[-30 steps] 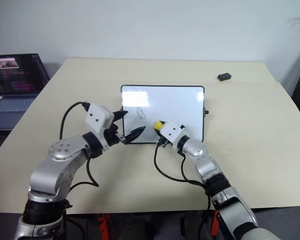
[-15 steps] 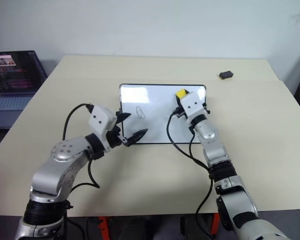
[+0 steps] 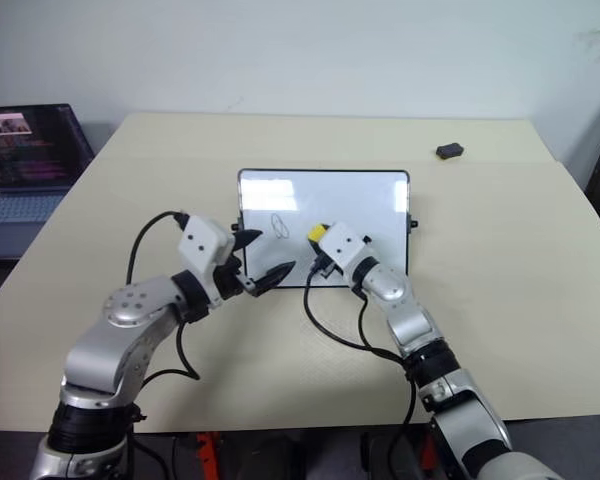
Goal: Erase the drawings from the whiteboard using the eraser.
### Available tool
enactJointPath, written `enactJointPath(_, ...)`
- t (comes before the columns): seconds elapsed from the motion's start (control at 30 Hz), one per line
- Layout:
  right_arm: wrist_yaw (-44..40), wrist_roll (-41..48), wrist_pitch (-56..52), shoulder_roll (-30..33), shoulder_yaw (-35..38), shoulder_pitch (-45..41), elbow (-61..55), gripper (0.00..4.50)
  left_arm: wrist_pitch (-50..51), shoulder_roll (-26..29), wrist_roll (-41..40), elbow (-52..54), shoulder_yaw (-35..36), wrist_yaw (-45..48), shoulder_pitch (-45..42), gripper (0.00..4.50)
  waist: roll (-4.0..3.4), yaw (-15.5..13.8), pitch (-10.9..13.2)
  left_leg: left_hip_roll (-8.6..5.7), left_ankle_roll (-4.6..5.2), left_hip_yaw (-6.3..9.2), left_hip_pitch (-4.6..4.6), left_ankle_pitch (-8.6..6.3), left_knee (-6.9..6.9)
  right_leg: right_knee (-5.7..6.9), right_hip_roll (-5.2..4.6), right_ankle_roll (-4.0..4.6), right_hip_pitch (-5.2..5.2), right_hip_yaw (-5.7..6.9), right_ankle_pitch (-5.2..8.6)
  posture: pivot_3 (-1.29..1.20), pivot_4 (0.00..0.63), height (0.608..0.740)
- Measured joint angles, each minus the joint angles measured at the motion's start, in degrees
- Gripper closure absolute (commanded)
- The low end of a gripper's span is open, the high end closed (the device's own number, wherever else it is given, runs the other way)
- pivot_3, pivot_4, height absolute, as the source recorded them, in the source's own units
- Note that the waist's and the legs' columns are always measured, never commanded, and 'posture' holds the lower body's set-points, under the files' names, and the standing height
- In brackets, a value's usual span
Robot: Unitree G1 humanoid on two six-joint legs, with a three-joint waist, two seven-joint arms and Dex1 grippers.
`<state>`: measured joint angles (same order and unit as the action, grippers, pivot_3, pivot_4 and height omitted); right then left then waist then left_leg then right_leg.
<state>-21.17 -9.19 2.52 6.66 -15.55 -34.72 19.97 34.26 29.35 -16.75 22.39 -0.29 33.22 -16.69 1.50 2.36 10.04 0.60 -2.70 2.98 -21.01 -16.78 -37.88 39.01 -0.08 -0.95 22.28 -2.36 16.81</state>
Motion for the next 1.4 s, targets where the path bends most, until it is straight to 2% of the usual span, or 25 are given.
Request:
enactJointPath(0.13,0.84,1.55,-2.07,1.53,3.28,1.1,-3.97,3.33,-0.02,-0.31,-0.06,-0.01,-0.24,-0.08,0.11,0.0,-0.01,-0.48,0.01,-0.01,0.0,0.0,-0.05,0.0,0.01,-0.05,0.0,0.0,0.02,0.0,0.0,0.0,0.15,0.74)
enactJointPath(0.3,-3.27,8.47,-8.52,4.53,7.71,6.62,-17.48,3.33,0.01,-0.64,-0.15,-0.07,1.04,-1.42,1.0,0.0,-0.01,-0.68,0.01,0.0,-0.01,0.07,-0.18,-0.02,0.03,-0.14,-0.01,-0.03,0.07,0.04,0.02,0.0,0.15,0.74)
enactJointPath(0.53,-8.24,9.65,-12.78,8.82,4.47,14.95,-28.43,3.33,0.64,-1.59,-0.72,0.54,3.3,-4.06,2.76,0.0,-0.01,-0.42,0.01,0.0,0.0,0.05,-0.11,-0.02,0.02,-0.07,0.0,-0.03,0.06,0.03,0.03,0.0,0.15,0.74)
enactJointPath(0.7,-8.66,6.23,-9.28,8.91,0.54,15.26,-28.41,3.33,1.79,-0.84,-0.83,0.62,5.37,-5.69,3.1,0.0,0.01,-0.47,0.02,-0.02,-0.01,0.06,-0.09,-0.01,0.0,-0.05,0.01,-0.04,0.04,0.03,0.03,0.0,0.15,0.74)
enactJointPath(1.0,-4.18,3.54,-0.41,2.98,-0.14,1.64,-14.96,3.33,2.7,0.03,-0.71,0.51,7.35,-7.68,3.2,0.0,0.02,-0.52,0.03,-0.01,-0.03,0.06,-0.1,-0.01,0.01,-0.09,0.0,-0.03,0.05,0.05,0.03,0.0,0.15,0.74)
enactJointPath(1.23,2.25,1.56,7.31,-1.0,1.3,-14.18,9.86,3.33,2.97,1.53,-0.54,0.17,8.52,-7.66,3.58,0.0,0.02,-0.44,0.05,-0.02,-0.03,0.02,-0.09,-0.01,0.02,-0.05,-0.02,0.0,0.09,0.04,0.01,0.0,0.15,0.74)
enactJointPath(1.4,5.42,0.74,11.96,-3.8,1.47,-19.59,24.27,3.33,3.1,1.95,-0.64,0.15,8.52,-7.52,3.58,0.0,0.02,-0.4,0.06,-0.01,-0.04,0.01,-0.15,-0.01,0.04,-0.1,-0.03,0.01,0.11,0.04,0.02,0.0,0.15,0.74)
